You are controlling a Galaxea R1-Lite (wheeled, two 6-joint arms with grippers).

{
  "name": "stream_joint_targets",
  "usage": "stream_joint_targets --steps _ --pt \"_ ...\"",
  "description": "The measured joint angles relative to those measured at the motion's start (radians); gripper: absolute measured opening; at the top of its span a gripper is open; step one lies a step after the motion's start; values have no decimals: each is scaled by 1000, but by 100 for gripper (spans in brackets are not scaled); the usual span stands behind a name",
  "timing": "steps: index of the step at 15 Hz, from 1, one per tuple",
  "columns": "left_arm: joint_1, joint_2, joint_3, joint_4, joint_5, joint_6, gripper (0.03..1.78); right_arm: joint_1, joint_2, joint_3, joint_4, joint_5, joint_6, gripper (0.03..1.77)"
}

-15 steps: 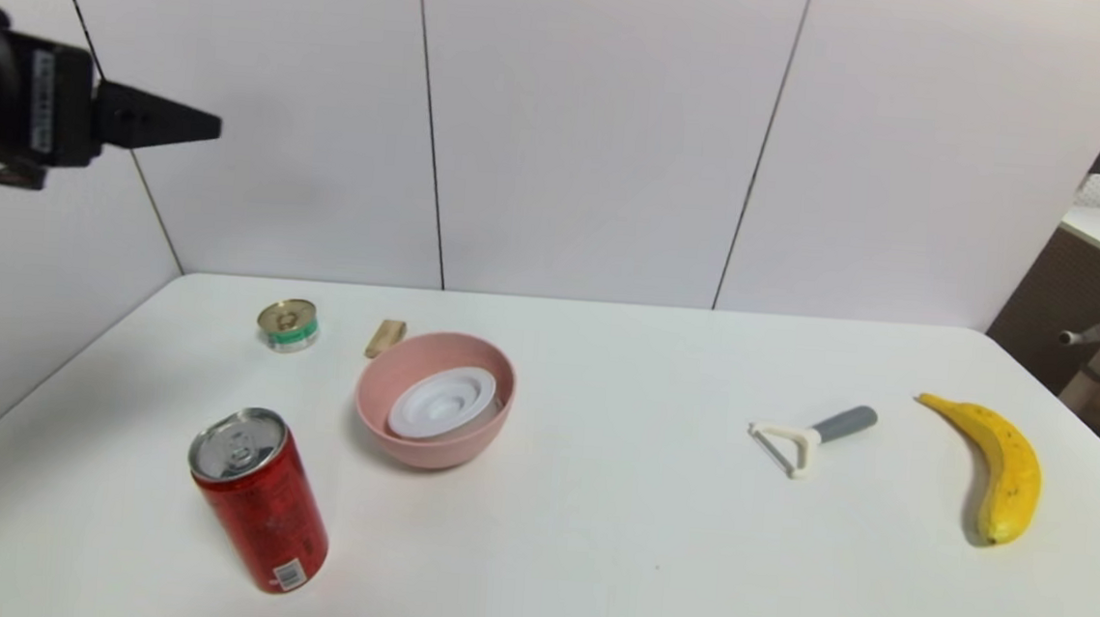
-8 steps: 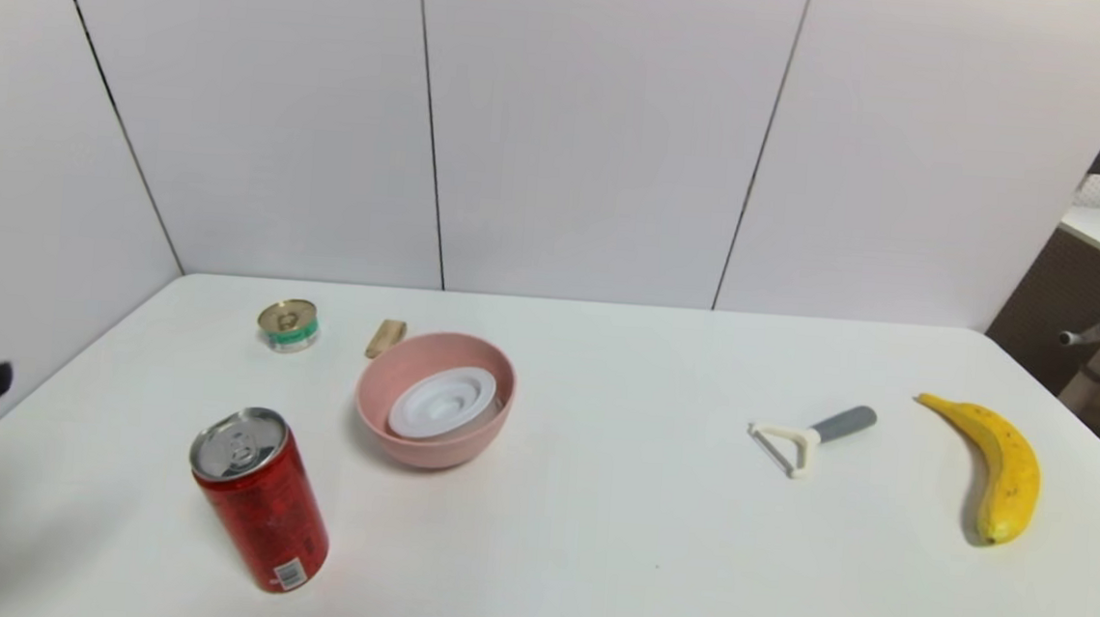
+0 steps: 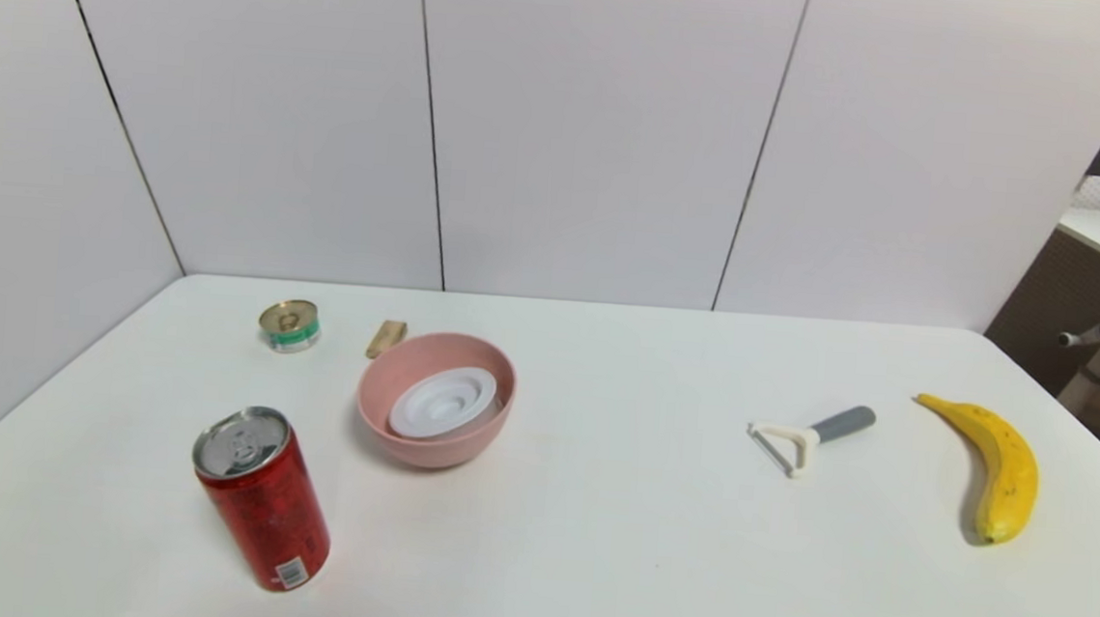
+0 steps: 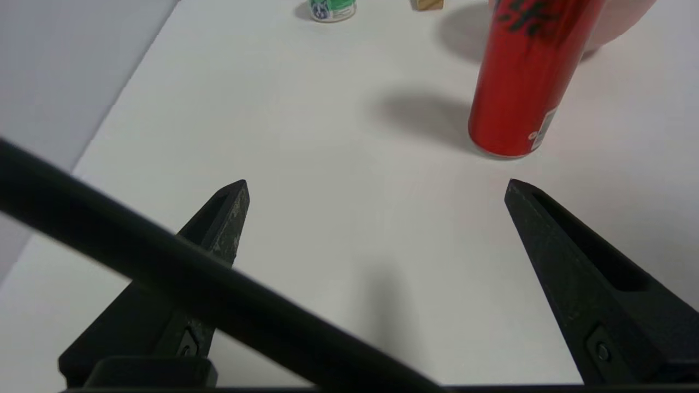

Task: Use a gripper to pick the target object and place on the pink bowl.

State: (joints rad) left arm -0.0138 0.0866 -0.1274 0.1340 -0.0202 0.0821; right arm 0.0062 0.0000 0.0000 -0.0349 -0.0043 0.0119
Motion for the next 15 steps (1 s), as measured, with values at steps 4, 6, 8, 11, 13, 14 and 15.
stream_joint_targets --steps 4,6,8,11,13,14,15 --pt "7 -74 119 -140 0 -21 169 0 0 0 0 0 0 171" --pt "8 -84 125 -138 1 -40 169 0 0 0 0 0 0 171" --pt "8 -87 127 -137 2 -42 169 0 0 0 0 0 0 171" --pt "8 -89 127 -137 2 -42 169 0 0 0 0 0 0 171" --pt "9 -89 127 -137 2 -42 169 0 0 0 0 0 0 171" --pt "8 -89 127 -137 2 -42 169 0 0 0 0 0 0 171" --pt "8 -89 127 -137 2 -43 169 0 0 0 0 0 -1 171"
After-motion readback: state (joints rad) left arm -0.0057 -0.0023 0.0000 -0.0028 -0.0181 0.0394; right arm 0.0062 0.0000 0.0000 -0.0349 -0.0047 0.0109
